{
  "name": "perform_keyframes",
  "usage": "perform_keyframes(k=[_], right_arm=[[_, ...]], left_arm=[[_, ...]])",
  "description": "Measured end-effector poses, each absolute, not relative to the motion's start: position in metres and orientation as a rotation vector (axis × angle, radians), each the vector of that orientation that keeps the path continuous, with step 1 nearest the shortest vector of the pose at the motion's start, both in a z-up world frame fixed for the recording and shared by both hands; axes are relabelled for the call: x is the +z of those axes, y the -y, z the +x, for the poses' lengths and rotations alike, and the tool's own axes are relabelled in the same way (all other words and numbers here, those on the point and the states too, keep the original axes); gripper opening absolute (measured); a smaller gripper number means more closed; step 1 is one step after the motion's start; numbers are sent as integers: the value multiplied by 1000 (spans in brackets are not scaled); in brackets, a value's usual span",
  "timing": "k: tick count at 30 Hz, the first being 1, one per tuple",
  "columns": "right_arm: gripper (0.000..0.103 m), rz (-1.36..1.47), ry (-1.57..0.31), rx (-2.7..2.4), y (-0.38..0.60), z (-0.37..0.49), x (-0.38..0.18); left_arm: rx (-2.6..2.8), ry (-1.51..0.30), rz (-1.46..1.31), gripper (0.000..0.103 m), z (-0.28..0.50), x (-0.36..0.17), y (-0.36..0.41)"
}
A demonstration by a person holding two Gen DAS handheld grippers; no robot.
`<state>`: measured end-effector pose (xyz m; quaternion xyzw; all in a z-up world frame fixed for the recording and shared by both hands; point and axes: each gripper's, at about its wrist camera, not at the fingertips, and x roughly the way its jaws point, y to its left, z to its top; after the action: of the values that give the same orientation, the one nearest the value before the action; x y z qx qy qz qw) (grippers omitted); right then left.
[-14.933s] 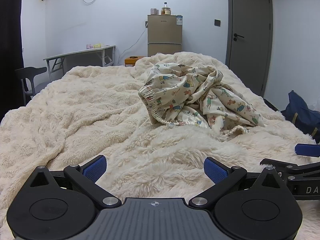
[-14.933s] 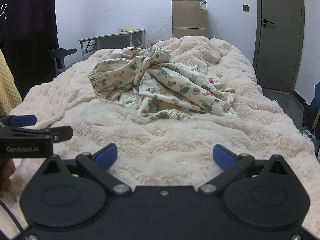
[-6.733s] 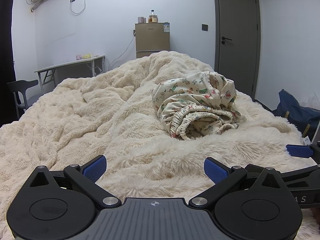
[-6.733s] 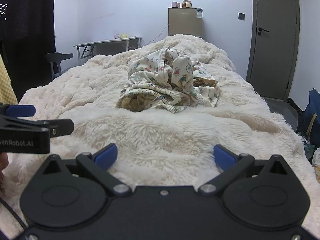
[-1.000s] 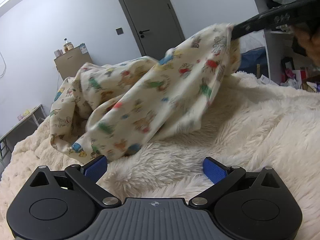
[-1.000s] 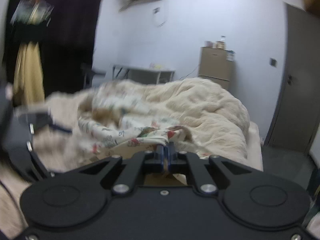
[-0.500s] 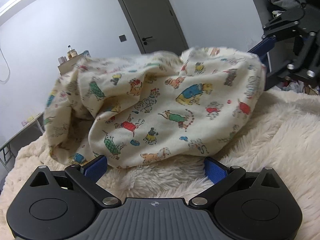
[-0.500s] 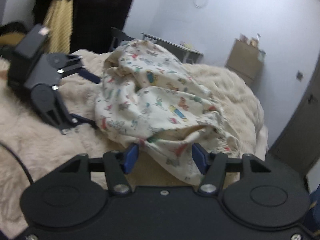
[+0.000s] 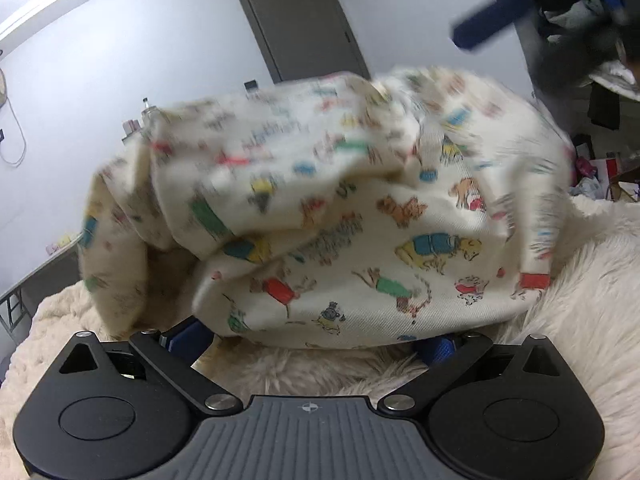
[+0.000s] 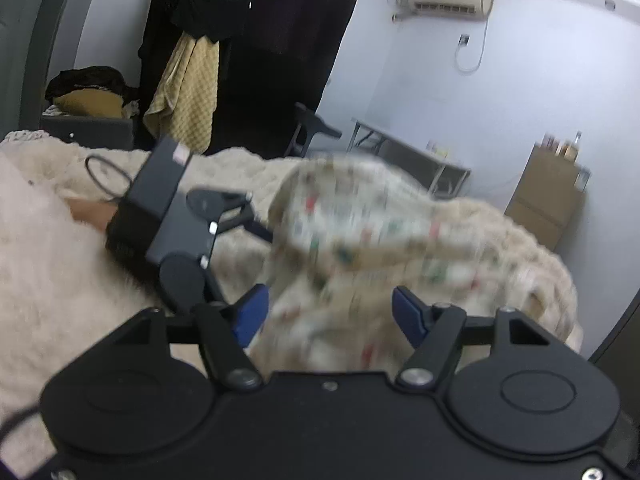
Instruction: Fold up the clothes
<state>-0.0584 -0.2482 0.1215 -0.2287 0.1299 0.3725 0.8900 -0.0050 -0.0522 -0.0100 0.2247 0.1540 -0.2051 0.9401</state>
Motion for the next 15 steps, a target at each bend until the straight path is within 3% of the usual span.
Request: perform_keyframes(k=[4,11,13,14,15], right_arm=[[78,-521,-303,799,208,-32,122],[79,-598,-464,666,136,70,93],[65,-587,-523,664,127,93,85],[35,-578,-557,656,126,111,83],[18,-555,-572,651,127,119,85]], left_arm=[[-418,-317,471,103,-3,-11,51],[-430,-341,470,103,6,-11,47],[-440,-355,456,103,9,-11,44],[-440,-356,454,103,9,-11,43],[-441,-355,450,103,10,-10,42]])
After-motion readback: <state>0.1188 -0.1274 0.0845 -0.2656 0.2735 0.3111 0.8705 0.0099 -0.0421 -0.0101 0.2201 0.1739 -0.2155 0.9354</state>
